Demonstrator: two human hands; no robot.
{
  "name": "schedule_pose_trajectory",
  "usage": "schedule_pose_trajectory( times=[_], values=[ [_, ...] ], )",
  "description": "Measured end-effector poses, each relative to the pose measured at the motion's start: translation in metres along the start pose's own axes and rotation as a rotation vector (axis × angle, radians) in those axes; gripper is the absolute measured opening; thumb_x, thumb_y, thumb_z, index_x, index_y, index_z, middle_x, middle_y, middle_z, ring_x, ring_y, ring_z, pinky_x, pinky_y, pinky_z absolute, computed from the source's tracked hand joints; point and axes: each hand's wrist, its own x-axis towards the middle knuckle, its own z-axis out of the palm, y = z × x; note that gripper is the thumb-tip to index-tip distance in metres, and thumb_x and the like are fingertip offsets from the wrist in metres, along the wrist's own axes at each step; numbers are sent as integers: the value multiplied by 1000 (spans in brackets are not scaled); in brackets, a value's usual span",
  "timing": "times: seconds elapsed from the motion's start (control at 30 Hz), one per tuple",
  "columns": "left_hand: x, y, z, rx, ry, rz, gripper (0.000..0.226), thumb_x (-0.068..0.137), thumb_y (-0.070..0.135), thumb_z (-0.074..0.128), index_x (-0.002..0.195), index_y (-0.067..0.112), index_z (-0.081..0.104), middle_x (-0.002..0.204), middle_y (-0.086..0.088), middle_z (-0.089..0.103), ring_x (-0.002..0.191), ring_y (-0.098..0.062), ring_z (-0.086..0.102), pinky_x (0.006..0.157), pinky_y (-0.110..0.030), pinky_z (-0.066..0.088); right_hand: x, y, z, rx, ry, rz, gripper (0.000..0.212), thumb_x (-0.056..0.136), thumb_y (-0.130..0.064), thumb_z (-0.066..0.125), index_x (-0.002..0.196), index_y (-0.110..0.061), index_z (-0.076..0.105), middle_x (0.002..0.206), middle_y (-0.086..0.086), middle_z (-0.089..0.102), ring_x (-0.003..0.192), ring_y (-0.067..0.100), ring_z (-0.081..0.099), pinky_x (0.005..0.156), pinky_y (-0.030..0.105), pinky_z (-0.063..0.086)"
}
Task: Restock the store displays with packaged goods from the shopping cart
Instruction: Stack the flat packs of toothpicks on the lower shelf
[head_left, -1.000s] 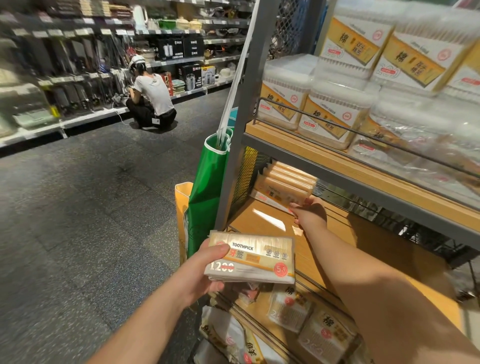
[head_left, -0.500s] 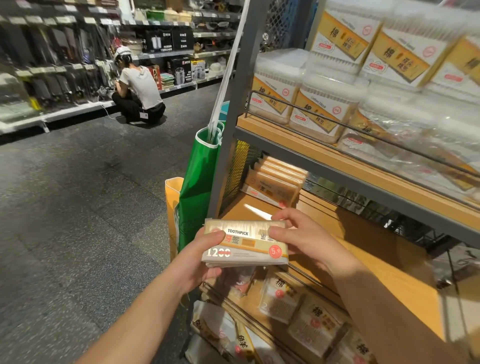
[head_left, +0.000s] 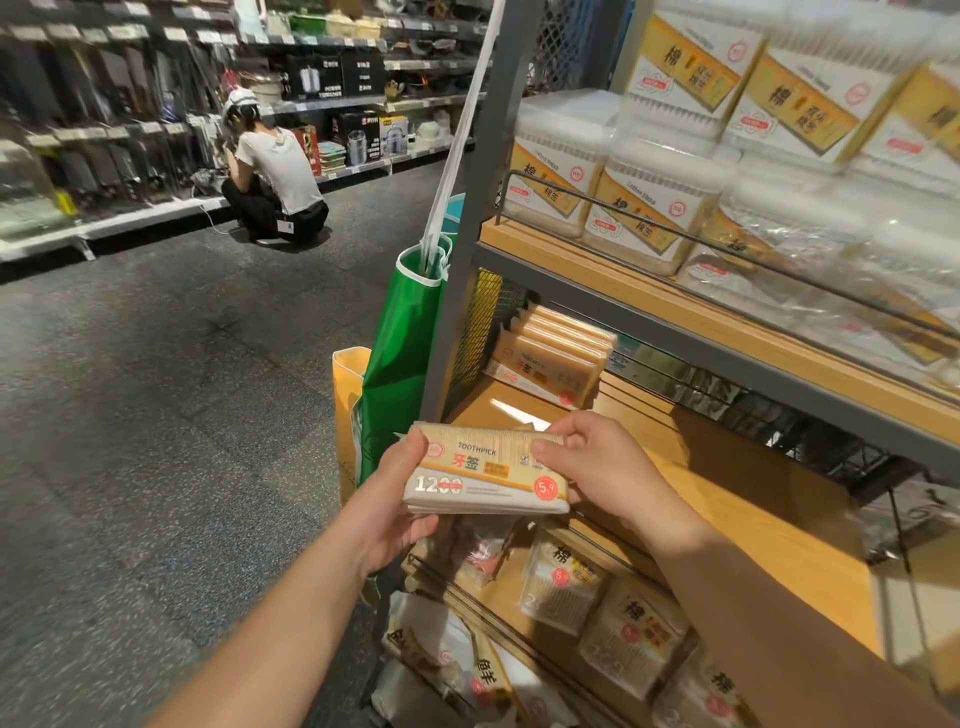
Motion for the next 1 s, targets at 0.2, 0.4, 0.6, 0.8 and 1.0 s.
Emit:
schedule_pose_trajectory(
  times=[0.2,0.4,0.6,0.8,1.0],
  values=[
    [2,-2,-6,-38,90,-33,38,93,51,56,109,17,63,74,1,72,60,-9,63,46,-19,48,7,5,-28,265,170,49,10,91,-14,68,100,-11,63,90,6,72,65,7,70,46,14,47],
    [-2,8,-25,-10,94,-5,37,94,46,57,108,12,61,76,-2,73,55,-10,64,38,-17,43,50,26,-60,276,364,323,16,98,-21,56,98,-7,64,76,3,62,65,9,58,51,19,46],
    [-9,13,-17,19,44,-1,34,95,43,56,99,10,65,75,-3,73,54,-10,64,37,-18,41,96,31,-20,25,330,197,25,89,-38,69,102,-17,62,82,-2,67,67,5,62,49,16,41],
    [-14,9,-10,27,31,-27,33,96,43,55,98,12,66,74,-1,72,56,-9,64,42,-18,42,120,47,-2,-6,353,177,35,77,-54,73,97,-26,63,95,2,68,84,18,68,77,39,59],
    [-18,3,-4,48,36,-29,30,96,44,55,95,16,65,73,3,73,61,-9,65,52,-22,40,134,61,-5,128,357,238,62,58,-64,77,106,-29,62,104,0,67,88,18,68,82,41,59]
  ],
)
